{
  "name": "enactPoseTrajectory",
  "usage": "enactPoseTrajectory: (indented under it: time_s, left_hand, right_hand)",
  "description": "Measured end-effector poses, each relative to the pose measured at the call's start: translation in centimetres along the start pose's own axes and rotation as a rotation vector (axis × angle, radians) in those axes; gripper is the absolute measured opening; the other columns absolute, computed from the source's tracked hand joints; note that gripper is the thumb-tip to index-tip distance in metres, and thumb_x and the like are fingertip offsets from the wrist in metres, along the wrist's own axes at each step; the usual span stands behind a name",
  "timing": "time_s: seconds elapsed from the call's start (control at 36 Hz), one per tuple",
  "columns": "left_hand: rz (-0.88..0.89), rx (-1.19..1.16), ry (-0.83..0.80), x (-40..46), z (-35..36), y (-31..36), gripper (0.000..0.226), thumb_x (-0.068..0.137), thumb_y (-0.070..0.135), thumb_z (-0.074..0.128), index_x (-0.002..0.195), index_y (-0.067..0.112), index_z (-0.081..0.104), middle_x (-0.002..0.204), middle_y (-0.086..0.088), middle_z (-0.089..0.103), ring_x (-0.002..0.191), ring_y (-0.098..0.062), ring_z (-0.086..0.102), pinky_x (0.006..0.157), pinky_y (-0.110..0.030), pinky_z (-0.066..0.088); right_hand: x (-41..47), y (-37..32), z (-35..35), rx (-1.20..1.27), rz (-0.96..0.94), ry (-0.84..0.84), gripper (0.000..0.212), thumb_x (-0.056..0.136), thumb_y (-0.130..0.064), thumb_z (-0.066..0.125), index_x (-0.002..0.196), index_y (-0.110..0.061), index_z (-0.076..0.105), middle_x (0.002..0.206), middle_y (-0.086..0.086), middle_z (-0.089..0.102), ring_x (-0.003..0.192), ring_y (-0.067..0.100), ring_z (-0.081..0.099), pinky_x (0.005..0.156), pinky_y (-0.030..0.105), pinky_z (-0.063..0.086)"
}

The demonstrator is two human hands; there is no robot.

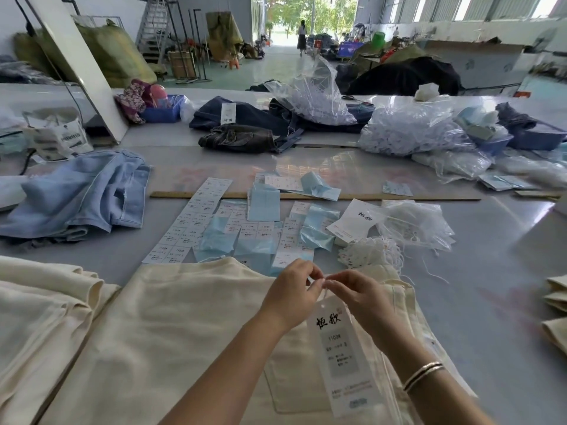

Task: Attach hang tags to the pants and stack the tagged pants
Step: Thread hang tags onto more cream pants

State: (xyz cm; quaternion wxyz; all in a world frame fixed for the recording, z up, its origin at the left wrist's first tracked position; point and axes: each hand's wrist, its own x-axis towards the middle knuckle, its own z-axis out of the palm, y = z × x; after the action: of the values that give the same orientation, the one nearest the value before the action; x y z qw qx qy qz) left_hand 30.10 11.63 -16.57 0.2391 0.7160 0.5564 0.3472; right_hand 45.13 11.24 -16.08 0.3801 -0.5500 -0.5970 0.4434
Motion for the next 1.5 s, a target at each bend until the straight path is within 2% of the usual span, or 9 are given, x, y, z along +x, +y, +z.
enactPoseTrajectory:
  time_s: [0.19,0.36,0.44,0.64,0.81,0.92,1.14,1.33,1.5]
  left_hand:
    - [-0.026,-0.153,0.009,0.4,2.4,0.9,0.009,0.095,0.021,0.057,0.087,0.021,0.054,0.094,0.0,0.06,0.084,-0.013,0.059,0.07,-0.016,0.048]
    - [-0.044,-0.248,-0.013,1.8,4.7,1.5,0.008,0.098,0.022,0.052,0.097,0.018,0.06,0.093,0.004,0.062,0.088,-0.01,0.057,0.072,-0.008,0.041]
    - [-0.136,-0.139,-0.141,3.0,6.3,2.1,0.023,0.1,0.027,0.045,0.112,0.015,0.06,0.108,-0.004,0.066,0.099,-0.02,0.059,0.081,-0.024,0.043]
    - [-0.148,0.125,-0.394,5.6,8.1,3.7,0.033,0.099,0.04,0.043,0.123,0.021,0.057,0.126,-0.005,0.061,0.116,-0.025,0.054,0.098,-0.038,0.04]
    - [-0.154,0.039,-0.408,6.2,7.5,4.6,0.033,0.095,0.044,0.05,0.118,0.026,0.066,0.126,-0.001,0.063,0.118,-0.023,0.054,0.103,-0.04,0.041]
    - [-0.188,-0.185,-0.392,5.3,5.8,4.6,0.024,0.092,0.037,0.059,0.112,0.026,0.066,0.115,0.001,0.065,0.108,-0.018,0.057,0.098,-0.035,0.045]
    - [-0.047,-0.336,-0.178,1.9,5.1,4.7,0.013,0.091,0.03,0.063,0.102,0.023,0.062,0.088,0.008,0.058,0.078,-0.008,0.054,0.074,-0.027,0.05]
    - [-0.192,-0.613,-0.119,1.2,4.5,4.4,0.014,0.097,0.024,0.054,0.094,0.02,0.067,0.075,0.011,0.064,0.072,-0.001,0.058,0.077,-0.021,0.048]
    - [-0.183,-0.715,-0.208,1.9,4.0,4.2,0.012,0.094,0.02,0.061,0.098,0.03,0.067,0.064,0.014,0.063,0.061,0.004,0.056,0.066,-0.015,0.047]
  right_hand:
    - [-0.7,0.7,-1.4,0.338,0.212,-0.06,0.013,0.084,-0.021,0.068,0.089,-0.01,0.073,0.077,0.007,0.071,0.056,0.014,0.051,0.052,0.023,0.038]
    - [-0.7,1.3,-4.1,0.348,0.221,0.05,0.011,0.086,-0.017,0.066,0.083,-0.008,0.071,0.067,0.004,0.066,0.047,0.007,0.046,0.041,0.014,0.034]
    - [-0.6,1.5,-6.0,0.387,0.214,0.174,0.011,0.085,-0.016,0.067,0.086,-0.006,0.07,0.065,0.002,0.065,0.048,0.009,0.043,0.04,0.016,0.033]
    - [-0.9,2.2,-9.8,0.147,0.204,0.365,0.008,0.084,-0.016,0.069,0.081,-0.009,0.072,0.054,0.002,0.064,0.039,0.004,0.044,0.04,0.017,0.036]
    - [-1.2,2.3,-9.2,-0.142,0.091,0.38,0.01,0.086,-0.016,0.068,0.079,-0.017,0.073,0.058,-0.002,0.067,0.05,0.006,0.06,0.05,0.022,0.049]
    - [-1.7,1.4,-8.3,-0.307,-0.023,0.411,0.013,0.083,-0.021,0.07,0.073,-0.03,0.07,0.052,-0.011,0.062,0.05,-0.003,0.058,0.041,0.008,0.038]
    - [-1.5,-0.9,-7.1,-0.689,0.037,0.401,0.01,0.084,-0.027,0.063,0.076,-0.026,0.069,0.067,-0.007,0.062,0.057,0.012,0.056,0.048,0.026,0.043]
    - [-2.9,0.1,-4.5,-0.475,-0.172,0.582,0.005,0.083,-0.019,0.07,0.085,-0.023,0.074,0.072,-0.004,0.069,0.062,0.016,0.063,0.059,0.037,0.053]
    - [-3.0,0.2,-3.7,-0.453,-0.268,0.607,0.009,0.08,-0.016,0.073,0.083,-0.024,0.074,0.072,-0.007,0.069,0.063,0.016,0.062,0.058,0.031,0.05]
